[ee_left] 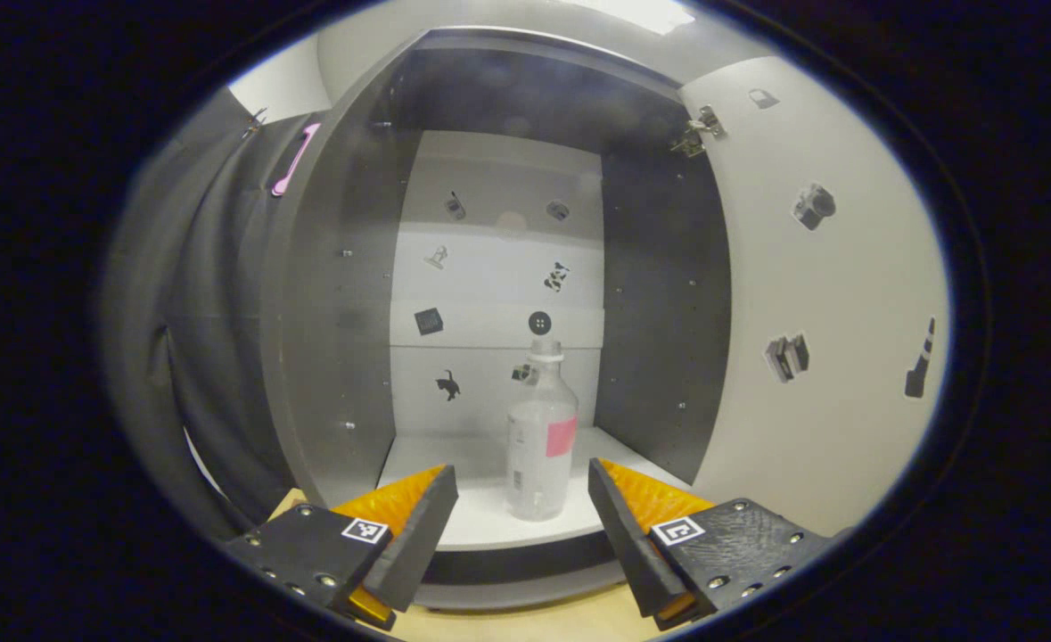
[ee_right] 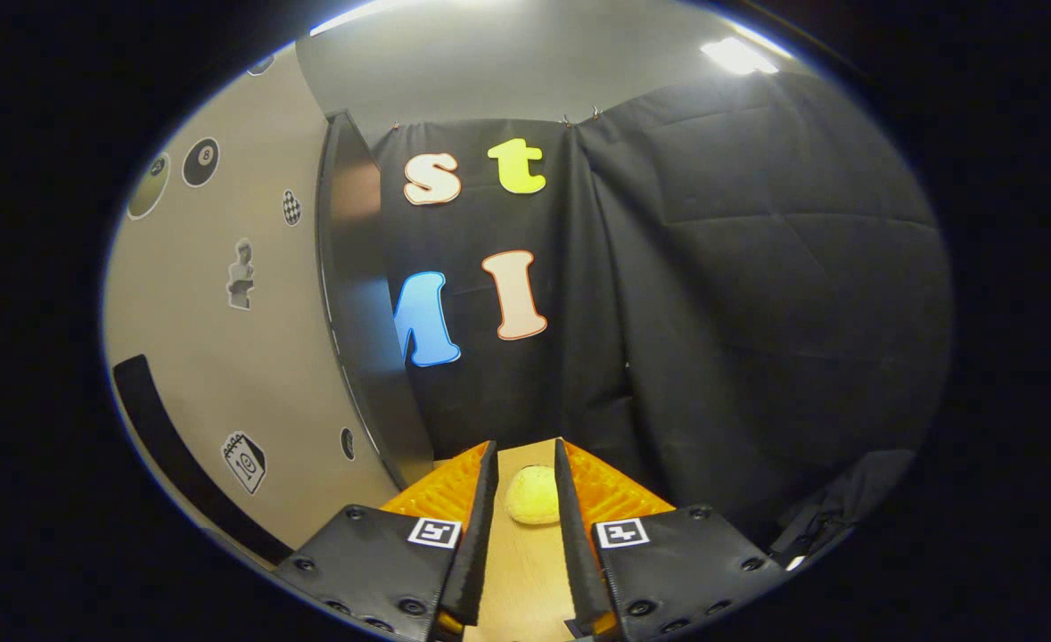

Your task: Open the cabinet door with the right hand, grasp the bottle in the cabinet with the left hand and place it on the coaster, then close the cabinet door with the right hand.

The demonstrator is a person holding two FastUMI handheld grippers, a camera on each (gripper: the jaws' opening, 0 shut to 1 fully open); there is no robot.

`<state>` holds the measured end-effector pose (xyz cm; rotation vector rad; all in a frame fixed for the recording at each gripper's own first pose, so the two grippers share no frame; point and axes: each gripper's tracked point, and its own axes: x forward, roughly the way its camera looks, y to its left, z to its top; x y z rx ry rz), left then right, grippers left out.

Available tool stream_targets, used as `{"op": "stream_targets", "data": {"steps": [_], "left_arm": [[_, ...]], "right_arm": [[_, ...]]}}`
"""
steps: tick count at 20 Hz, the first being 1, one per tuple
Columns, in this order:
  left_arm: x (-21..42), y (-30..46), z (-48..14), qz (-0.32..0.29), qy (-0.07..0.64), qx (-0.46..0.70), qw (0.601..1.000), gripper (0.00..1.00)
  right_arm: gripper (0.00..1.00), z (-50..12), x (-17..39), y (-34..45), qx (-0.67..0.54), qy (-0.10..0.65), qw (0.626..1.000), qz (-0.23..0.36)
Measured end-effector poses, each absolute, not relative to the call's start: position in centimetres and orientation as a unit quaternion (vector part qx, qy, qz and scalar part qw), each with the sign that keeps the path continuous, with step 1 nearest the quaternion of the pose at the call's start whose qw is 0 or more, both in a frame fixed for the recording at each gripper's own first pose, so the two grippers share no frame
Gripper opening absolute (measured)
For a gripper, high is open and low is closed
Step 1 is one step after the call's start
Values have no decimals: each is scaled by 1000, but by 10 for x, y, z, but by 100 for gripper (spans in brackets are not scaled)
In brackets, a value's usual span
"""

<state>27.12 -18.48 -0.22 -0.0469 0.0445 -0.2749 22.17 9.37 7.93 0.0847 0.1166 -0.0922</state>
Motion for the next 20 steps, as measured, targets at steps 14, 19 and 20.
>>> {"op": "stream_targets", "data": {"steps": [14, 19, 20], "left_arm": [[365, -225, 4, -148, 23, 4, 989, 89], [375, -233, -9, -166, 38, -29, 985, 90], [375, -233, -10, -166, 38, -31, 985, 91]], "right_arm": [[96, 63, 258, 65, 62, 78, 993, -65], [96, 65, 258, 60, 57, 71, 993, -79], [96, 65, 258, 61, 56, 70, 993, -80]]}}
